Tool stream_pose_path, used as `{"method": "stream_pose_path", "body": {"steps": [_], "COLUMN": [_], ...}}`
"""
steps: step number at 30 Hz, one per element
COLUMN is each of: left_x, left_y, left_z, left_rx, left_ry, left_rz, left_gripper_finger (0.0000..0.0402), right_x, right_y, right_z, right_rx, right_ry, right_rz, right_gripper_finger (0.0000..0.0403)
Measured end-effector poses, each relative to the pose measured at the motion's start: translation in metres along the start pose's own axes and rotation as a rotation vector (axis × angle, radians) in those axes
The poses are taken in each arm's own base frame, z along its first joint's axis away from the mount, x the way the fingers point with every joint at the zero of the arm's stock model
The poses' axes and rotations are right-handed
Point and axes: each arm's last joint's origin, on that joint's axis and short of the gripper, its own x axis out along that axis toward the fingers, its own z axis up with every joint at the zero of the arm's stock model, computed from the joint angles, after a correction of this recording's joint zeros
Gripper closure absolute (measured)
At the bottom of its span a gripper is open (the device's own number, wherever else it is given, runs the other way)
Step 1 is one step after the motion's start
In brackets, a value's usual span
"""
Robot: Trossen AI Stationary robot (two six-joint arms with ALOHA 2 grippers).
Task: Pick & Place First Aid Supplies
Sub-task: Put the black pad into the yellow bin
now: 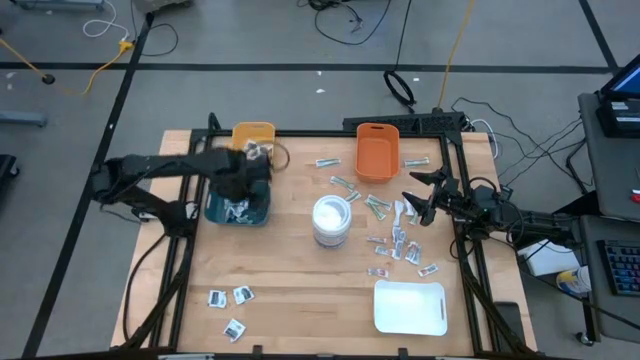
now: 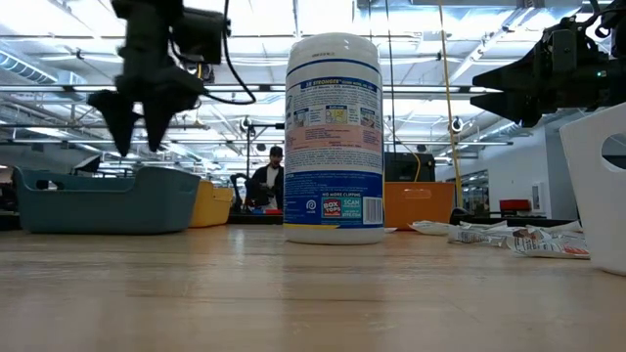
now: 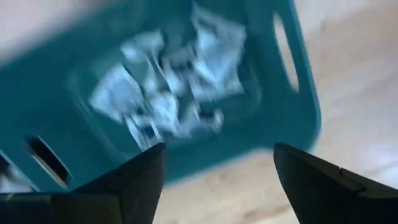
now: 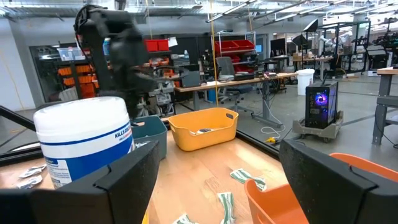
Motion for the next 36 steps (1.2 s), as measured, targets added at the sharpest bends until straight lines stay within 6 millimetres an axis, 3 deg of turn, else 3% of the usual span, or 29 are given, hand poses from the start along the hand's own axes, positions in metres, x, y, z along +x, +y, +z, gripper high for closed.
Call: {"method": "stream_pose_path", "body": {"steps": [12,22,27,36], "left_x": [0.021,0.035,0.049,0.072], "left_y": [-0.036,-0.052,-0.062,-0.086], "left_z": [-0.101,-0.167,-0.187,-0.199], "left_rx": [-0.017,-0.143,-0.229,-0.245], "left_ry": [0.067,0.114,0.156,0.155], "left_rz": [0.059,0.045,0.059,-0.014], "left_gripper_finger": [0.0095,0.0094,0.0099,0.0123], "right_x": [0.000,0.000,0.000,0.000], "right_y": [0.000,0.000,0.000,0.000], "right_z": [0.000,0.000,0.000,0.000], "right_rx": [0.000,0.000,0.000,0.000], "right_ry": [0.000,0.000,0.000,0.000], "right_rz": [0.000,0.000,0.000,0.000], "right_gripper_finger": [0.0080,0.0080,0.0080,0.0081]}}
